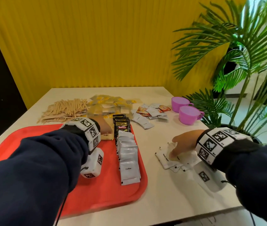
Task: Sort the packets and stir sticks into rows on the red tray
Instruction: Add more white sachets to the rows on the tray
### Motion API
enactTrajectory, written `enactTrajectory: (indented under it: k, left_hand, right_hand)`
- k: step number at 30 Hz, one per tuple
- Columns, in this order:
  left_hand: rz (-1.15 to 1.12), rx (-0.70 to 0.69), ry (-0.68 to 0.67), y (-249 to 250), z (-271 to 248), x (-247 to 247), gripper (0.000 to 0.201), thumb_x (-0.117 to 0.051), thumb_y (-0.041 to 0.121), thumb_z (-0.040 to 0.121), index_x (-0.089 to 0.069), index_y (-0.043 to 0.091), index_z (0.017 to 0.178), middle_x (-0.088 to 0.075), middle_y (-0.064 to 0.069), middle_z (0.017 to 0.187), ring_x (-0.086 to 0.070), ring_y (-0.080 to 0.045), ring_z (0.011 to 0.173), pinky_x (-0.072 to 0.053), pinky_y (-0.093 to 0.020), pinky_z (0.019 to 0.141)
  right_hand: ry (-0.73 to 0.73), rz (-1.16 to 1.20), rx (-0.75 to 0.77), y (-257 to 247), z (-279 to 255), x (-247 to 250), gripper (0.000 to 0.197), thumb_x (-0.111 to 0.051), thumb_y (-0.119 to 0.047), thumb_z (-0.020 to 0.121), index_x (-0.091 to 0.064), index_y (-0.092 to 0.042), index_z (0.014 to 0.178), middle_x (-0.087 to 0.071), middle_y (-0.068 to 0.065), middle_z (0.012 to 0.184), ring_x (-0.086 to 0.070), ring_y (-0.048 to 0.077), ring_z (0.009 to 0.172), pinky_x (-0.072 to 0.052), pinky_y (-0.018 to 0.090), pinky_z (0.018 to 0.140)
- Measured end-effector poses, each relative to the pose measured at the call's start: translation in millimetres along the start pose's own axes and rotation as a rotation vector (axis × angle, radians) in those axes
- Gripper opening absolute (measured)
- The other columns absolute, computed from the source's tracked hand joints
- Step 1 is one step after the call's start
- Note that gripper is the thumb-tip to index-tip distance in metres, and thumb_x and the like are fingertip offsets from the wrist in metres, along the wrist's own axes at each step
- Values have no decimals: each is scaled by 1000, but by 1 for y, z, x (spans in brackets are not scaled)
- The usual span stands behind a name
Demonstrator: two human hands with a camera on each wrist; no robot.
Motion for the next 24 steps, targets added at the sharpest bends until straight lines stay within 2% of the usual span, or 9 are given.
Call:
enactTrajectory:
  k: [2, 4, 7, 10, 13, 15, 17, 20, 24]
  left_hand:
    - [-60, -63, 33, 14, -14, 8, 59, -64, 29, 85, -41, 9, 135, -52, -10, 130, -52, -22, 100, -45, -28, 76]
    - [-99, -140, 40, 33, -31, 13, 45, -63, 31, 86, -46, 18, 125, -57, -5, 110, -50, -19, 88, -39, -23, 64]
    - [-104, -244, 20, 63, -58, 12, 30, -63, 34, 86, -48, 18, 106, -49, -1, 90, -48, -16, 79, -39, -25, 63]
    - [-150, -338, -31, 86, -80, 3, 46, -62, 34, 87, -54, 8, 123, -54, -5, 108, -54, -20, 95, -45, -28, 77]
    - [-234, -365, -73, 97, -96, -6, 54, -63, 34, 87, -47, 11, 133, -52, -5, 124, -52, -21, 108, -46, -29, 85]
    - [-282, -379, -122, 101, -102, -14, 59, -66, 34, 85, -44, 13, 135, -50, -4, 131, -51, -21, 113, -47, -31, 90]
    - [-339, -393, -227, 105, -106, -27, 66, -71, 33, 80, -42, 17, 136, -50, -3, 129, -53, -20, 112, -51, -32, 88]
    - [-431, -412, -336, 111, -111, -43, 49, -74, 26, 77, -52, 20, 120, -61, -2, 108, -61, -13, 91, -52, -24, 70]
    - [-707, -424, -385, 123, -118, -52, 14, -64, 7, 85, -58, 10, 96, -68, -6, 82, -66, -8, 58, -53, -17, 54]
  right_hand:
    - [39, 62, 43, -3, -1, -3, 70, -57, -57, 82, -37, -22, 140, -41, -1, 143, -38, 21, 131, -31, 37, 107]
    - [76, 107, 90, -9, -4, -6, 74, -63, -50, 80, -32, -26, 143, -36, -1, 146, -34, 21, 134, -29, 38, 108]
    - [146, -9, 140, -22, -8, -10, 74, -67, -46, 78, -34, -29, 141, -37, 2, 141, -40, 26, 128, -38, 40, 104]
    - [229, -39, 168, -29, -11, -9, 66, -72, -36, 74, -45, -23, 133, -44, 4, 131, -47, 27, 117, -44, 39, 96]
    - [304, 51, 250, -35, -23, 0, 42, -68, -22, 81, -55, -14, 121, -50, 8, 122, -51, 27, 111, -42, 31, 86]
    - [363, 124, 331, -36, -32, 10, 18, -62, -17, 85, -59, -12, 103, -57, 7, 104, -53, 24, 97, -40, 24, 70]
    - [423, 221, 395, -32, -43, 21, 9, -60, -14, 85, -53, -15, 90, -53, 1, 83, -49, 18, 80, -33, 17, 57]
    - [486, 433, 505, -24, -62, 35, 12, -62, -8, 83, -54, -16, 83, -50, -1, 74, -45, 13, 70, -32, 16, 56]
    - [509, 778, 583, -13, -76, 39, 25, -63, -6, 84, -57, -29, 78, -60, 0, 80, -53, 13, 73, -45, 28, 66]
Point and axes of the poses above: each hand's wrist, its own z-axis towards the middle knuckle, its own x-axis out of the back of the hand, y = z × x, the point moved 6 cm from there along z, towards the middle knuckle
